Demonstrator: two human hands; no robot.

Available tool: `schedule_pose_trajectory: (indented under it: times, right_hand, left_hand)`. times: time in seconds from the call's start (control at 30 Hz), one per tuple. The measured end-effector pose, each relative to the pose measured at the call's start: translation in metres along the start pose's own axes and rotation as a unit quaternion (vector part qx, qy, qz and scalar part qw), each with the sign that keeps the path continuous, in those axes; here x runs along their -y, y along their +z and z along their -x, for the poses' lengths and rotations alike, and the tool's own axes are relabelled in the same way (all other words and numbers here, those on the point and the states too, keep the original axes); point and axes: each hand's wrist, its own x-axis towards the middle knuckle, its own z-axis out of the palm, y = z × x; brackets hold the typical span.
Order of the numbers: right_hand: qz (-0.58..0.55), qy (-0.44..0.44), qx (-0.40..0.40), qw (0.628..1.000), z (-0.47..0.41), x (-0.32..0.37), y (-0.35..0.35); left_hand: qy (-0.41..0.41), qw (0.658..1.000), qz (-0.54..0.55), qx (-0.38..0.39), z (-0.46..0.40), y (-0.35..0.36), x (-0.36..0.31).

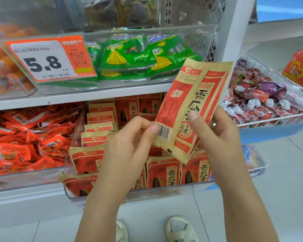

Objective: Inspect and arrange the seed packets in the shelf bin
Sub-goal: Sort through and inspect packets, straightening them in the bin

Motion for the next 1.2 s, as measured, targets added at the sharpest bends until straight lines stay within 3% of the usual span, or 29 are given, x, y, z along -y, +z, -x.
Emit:
schedule_pose_trajectory:
  times: [0.2,0.47,0.6,0.77,1.2]
  right_hand:
    - [0.028,-0.017,0.046,0.998,0.001,-0.002,0.001]
    - [0.088,-0.050,0.171,0.980,0.008,-0.001,0.012]
    - [0.079,-0.055,0.200,0.975,0.011,0.000,0.014]
    - [0.083,-0.056,0.218,0.971,0.010,-0.003,0.014]
    - [0.099,-0.043,0.221,0.969,0.012,-0.005,0.014]
  left_hand:
    - [-0.041,0.998,0.044,-0.008,-0.001,0.006,-0.002]
    - [-0.041,0.976,0.138,-0.161,-0.008,0.008,-0.015]
    - [-0.040,0.969,0.093,-0.227,-0.009,0.005,-0.019]
    - [-0.048,0.968,0.055,-0.241,-0.010,0.004,-0.018]
    - [-0.045,0.966,0.107,-0.232,-0.008,0.002,-0.015]
